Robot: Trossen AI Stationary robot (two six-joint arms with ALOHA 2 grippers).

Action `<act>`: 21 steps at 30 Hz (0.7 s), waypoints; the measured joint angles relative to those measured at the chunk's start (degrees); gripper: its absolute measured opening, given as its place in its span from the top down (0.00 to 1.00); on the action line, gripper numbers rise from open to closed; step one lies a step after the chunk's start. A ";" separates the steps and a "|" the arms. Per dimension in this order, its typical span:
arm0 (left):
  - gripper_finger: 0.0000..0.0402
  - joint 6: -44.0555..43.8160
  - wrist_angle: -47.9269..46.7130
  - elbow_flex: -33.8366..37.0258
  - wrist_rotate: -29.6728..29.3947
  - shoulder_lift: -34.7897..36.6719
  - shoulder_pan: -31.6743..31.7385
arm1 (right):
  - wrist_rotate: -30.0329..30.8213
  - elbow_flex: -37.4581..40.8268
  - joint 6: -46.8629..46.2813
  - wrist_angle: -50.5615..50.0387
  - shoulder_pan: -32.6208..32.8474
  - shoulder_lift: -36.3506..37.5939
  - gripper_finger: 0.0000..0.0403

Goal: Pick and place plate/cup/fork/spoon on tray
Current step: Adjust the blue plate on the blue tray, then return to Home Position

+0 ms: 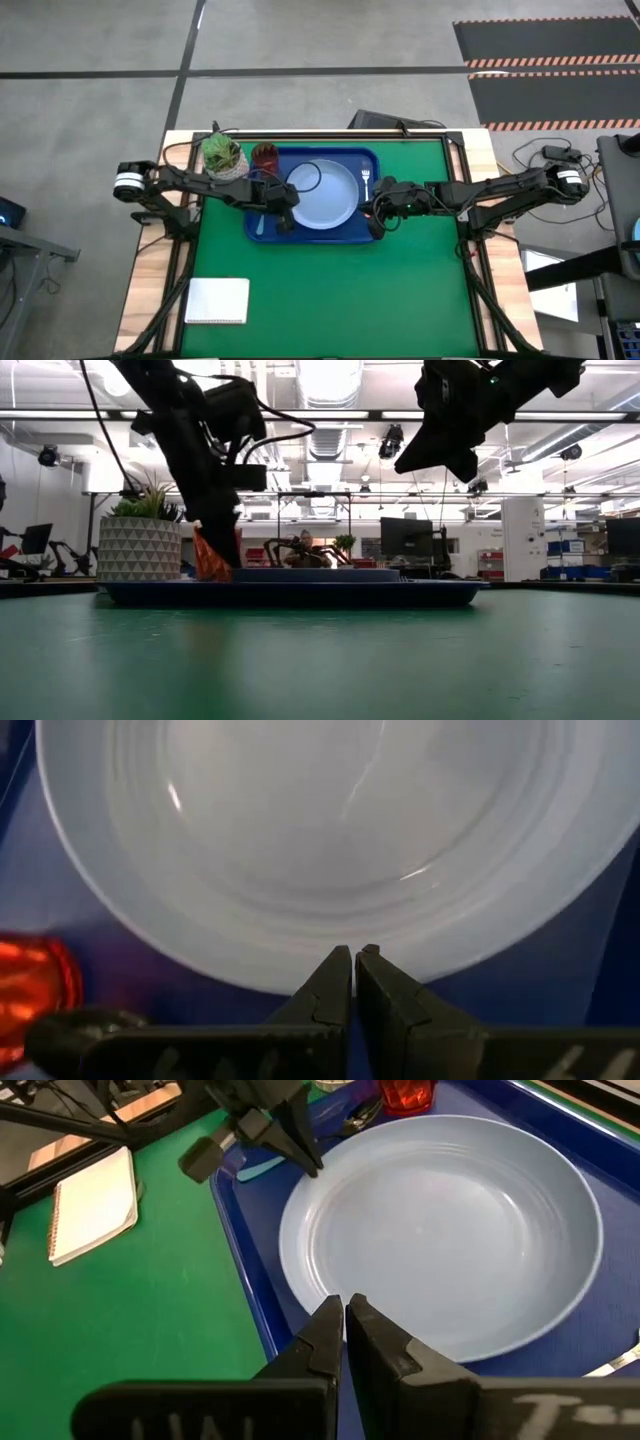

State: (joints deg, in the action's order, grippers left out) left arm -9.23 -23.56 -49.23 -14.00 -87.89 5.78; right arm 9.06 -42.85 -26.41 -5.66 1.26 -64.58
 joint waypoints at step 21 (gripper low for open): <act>1.00 9.95 10.95 8.58 0.28 20.82 -10.17 | -3.51 9.69 18.91 9.02 1.90 2.33 0.98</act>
State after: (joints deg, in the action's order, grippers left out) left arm 0.72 -12.61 -40.65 -13.71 -67.07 -4.39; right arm 5.55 -33.16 -7.50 3.37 3.16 -62.24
